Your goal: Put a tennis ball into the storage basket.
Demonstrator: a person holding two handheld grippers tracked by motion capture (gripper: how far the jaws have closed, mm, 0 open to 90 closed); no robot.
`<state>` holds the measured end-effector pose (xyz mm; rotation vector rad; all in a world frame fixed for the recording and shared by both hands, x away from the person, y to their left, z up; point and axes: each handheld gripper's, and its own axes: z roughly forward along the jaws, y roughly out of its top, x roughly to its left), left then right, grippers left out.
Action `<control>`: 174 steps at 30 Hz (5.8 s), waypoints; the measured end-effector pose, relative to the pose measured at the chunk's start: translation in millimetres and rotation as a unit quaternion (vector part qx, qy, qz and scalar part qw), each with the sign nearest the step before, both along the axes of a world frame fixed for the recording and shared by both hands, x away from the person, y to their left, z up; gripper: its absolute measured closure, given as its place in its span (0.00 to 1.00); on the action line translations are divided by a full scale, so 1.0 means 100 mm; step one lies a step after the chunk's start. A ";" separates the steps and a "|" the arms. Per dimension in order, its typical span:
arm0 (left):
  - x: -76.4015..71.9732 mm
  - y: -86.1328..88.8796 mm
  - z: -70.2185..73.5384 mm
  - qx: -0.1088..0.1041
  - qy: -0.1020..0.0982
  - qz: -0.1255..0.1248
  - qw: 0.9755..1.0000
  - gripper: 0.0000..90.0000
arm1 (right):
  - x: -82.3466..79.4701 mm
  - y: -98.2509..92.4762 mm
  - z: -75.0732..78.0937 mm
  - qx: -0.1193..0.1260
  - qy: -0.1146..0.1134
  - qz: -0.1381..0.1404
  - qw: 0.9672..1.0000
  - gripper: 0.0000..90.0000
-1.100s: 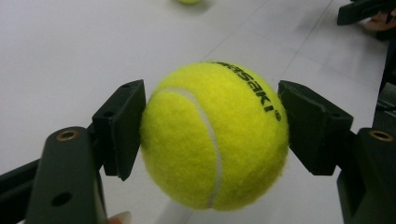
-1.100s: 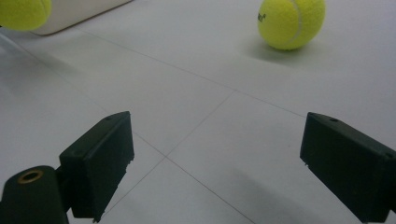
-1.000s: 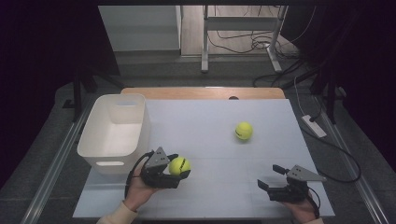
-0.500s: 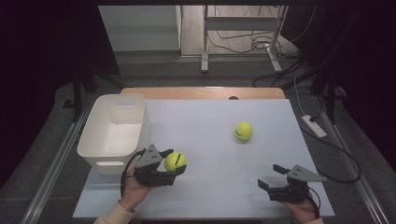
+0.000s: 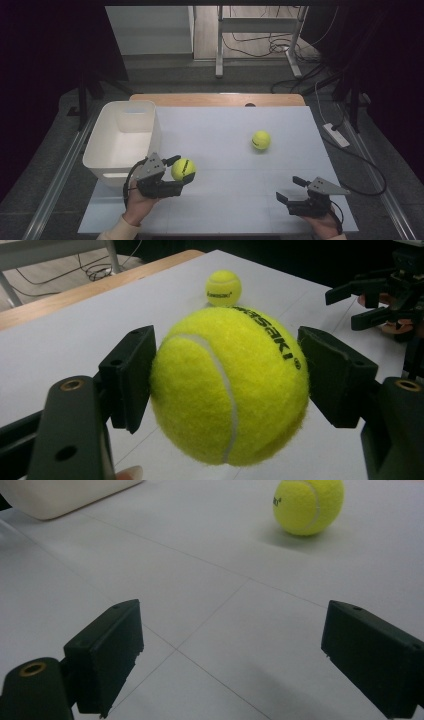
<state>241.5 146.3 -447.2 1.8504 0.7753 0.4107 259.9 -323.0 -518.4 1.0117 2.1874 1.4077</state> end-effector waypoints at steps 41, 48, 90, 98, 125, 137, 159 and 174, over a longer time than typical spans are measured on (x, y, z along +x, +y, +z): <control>0.14 -0.01 0.45 -0.023 -0.040 0.054 0.997 0.31 | 0.01 -0.03 0.02 0.024 -0.005 0.005 1.000 0.11; 0.18 0.03 0.51 -0.022 -0.047 0.066 0.996 0.31 | 0.01 -0.03 0.02 0.023 -0.005 0.006 1.000 0.11; 0.42 0.37 0.68 -0.023 -0.042 0.112 0.992 0.31 | 0.00 -0.02 0.02 0.017 -0.006 0.003 1.000 0.11; 0.47 0.41 0.70 -0.021 -0.041 0.122 0.991 0.31 | -0.01 -0.02 0.02 0.017 -0.008 0.000 1.000 0.11; 0.66 0.53 0.71 -0.009 -0.032 0.152 0.988 0.31 | 0.00 -0.02 0.02 0.015 -0.008 -0.001 1.000 0.11; 0.74 0.60 0.75 -0.002 -0.029 0.166 0.986 0.31 | -0.01 -0.02 0.02 0.015 -0.010 -0.001 1.000 0.11; 0.95 0.77 0.81 0.010 -0.012 0.205 0.979 0.31 | -0.02 -0.03 0.03 0.016 -0.010 -0.003 1.000 0.11; 1.15 0.95 0.70 0.033 0.002 0.245 0.969 0.31 | -0.02 -0.03 0.03 0.016 -0.011 -0.005 1.000 0.11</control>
